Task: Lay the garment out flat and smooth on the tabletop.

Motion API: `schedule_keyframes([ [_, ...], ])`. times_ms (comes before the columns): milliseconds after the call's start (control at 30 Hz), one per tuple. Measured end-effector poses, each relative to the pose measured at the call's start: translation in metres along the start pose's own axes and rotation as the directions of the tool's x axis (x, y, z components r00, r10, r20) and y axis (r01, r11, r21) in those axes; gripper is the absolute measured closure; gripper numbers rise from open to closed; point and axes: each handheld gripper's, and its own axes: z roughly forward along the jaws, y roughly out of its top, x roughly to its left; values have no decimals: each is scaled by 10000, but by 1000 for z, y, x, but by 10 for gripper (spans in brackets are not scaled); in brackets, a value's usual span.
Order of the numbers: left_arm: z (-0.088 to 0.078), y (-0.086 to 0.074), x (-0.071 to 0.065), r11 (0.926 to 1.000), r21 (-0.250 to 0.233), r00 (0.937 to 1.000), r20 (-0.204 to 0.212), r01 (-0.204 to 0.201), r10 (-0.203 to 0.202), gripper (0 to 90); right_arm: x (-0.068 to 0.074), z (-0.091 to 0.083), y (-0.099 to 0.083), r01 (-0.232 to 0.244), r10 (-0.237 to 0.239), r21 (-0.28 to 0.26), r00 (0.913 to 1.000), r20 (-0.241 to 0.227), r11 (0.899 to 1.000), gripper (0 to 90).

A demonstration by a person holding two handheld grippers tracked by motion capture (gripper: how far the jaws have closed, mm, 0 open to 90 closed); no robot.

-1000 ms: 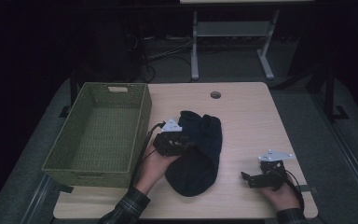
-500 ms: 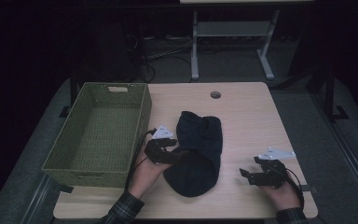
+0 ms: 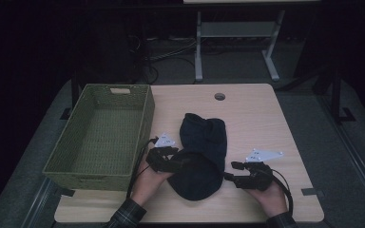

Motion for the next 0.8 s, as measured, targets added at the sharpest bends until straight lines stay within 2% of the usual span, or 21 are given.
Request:
schedule_keyframes([
  [33,0,0,0,10000,14,10000,6,5,-5,325,2,3,1,-2,2,38,9999,-129,10000,439],
  [167,2,-1,0,10000,42,10000,0,-25,25,325,7,18,3,199,-198,485,9998,-37,9986,496],
  [233,1,-1,0,10000,37,10000,0,-29,29,326,6,21,2,156,-152,497,9999,-79,9986,557],
  [267,1,-1,0,10000,37,10000,0,-29,29,327,6,21,2,156,-152,497,9999,-79,9986,557],
  [300,1,-1,0,10000,18,10000,-12,-22,22,327,6,22,2,96,-93,526,9999,-75,9986,599],
  [333,1,-1,0,10000,-18,10000,-10,3,-3,330,5,23,3,122,-122,525,9999,9,9985,717],
  [367,1,-1,0,10000,-19,10000,-14,-11,11,330,5,23,3,122,-122,525,9999,9,9985,717],
  [400,0,-1,0,10000,12,10000,-14,-60,60,333,4,21,4,215,-222,501,9997,134,9985,800],
  [433,0,-1,0,10000,18,10000,-19,-71,71,336,3,19,4,195,-205,489,9996,192,9986,817],
  [567,-2,-2,-2,9998,71,9999,-14,-161,161,347,-4,12,5,213,-233,433,9986,473,9988,831],
  [700,0,-3,-6,9997,108,9998,89,-201,200,399,-14,2,6,232,-259,343,9966,786,9991,833],
  [767,5,-5,-10,9991,305,9994,173,-292,286,408,-18,-2,6,265,-294,334,9957,884,9991,833],
  [800,9,-6,-12,9975,562,9988,275,-427,412,428,-21,-3,6,310,-340,331,9951,928,9990,833],
])
